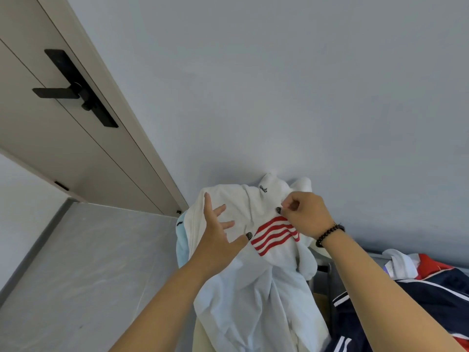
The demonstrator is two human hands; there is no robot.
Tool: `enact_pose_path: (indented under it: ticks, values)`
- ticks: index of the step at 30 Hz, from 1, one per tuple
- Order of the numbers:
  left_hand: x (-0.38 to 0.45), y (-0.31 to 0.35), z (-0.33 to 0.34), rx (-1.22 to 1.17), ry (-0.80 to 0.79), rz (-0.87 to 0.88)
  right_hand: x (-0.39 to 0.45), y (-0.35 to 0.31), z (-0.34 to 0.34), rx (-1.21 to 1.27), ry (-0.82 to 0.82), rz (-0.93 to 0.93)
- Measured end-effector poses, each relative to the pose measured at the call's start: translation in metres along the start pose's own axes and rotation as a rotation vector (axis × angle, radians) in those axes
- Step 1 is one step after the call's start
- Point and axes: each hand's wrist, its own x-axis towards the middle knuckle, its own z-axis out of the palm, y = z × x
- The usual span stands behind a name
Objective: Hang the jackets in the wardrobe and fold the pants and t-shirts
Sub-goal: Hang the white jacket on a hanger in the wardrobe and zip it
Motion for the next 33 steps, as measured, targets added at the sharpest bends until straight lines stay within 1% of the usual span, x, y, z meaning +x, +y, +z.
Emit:
enact_pose_path:
  ticks: [5, 8, 12, 15, 17, 21, 23, 26, 30, 33]
  values:
    - [-0.023, 0.005, 0.017, 0.090, -0.045, 0.070, -0.008, -0.046, -0.024, 0.129, -0.077, -0.116]
    - [-0.035, 0.004, 0.025, 0.094, -0.044, 0.065, -0.022, -0.066, -0.029, 0.183, -0.110, -0.170]
    - [-0.050, 0.009, 0.029, 0.027, 0.039, 0.056, -0.045, -0.087, -0.033, 0.216, -0.161, -0.248]
    - [-0.064, 0.015, 0.021, 0.146, 0.124, 0.126, -0.064, -0.100, -0.035, 0.230, -0.212, -0.316]
    - [-0.074, 0.017, 0.015, 0.108, 0.173, 0.133, -0.076, -0.105, -0.035, 0.232, -0.226, -0.360]
    - [-0.095, 0.023, 0.005, -0.012, 0.277, 0.168, -0.095, -0.102, -0.038, 0.288, -0.136, -0.377]
    - [-0.107, 0.029, 0.000, -0.022, 0.308, 0.180, -0.105, -0.096, -0.040, 0.360, -0.078, -0.342]
    - [-0.129, 0.036, -0.004, -0.017, 0.332, 0.219, -0.126, -0.084, -0.037, 0.452, -0.037, -0.299]
    - [-0.179, 0.048, -0.002, -0.033, 0.345, 0.316, -0.176, -0.065, -0.024, 0.436, -0.051, -0.298]
    - [-0.221, 0.061, -0.001, -0.079, 0.390, 0.387, -0.223, -0.057, -0.014, 0.369, -0.096, -0.409]
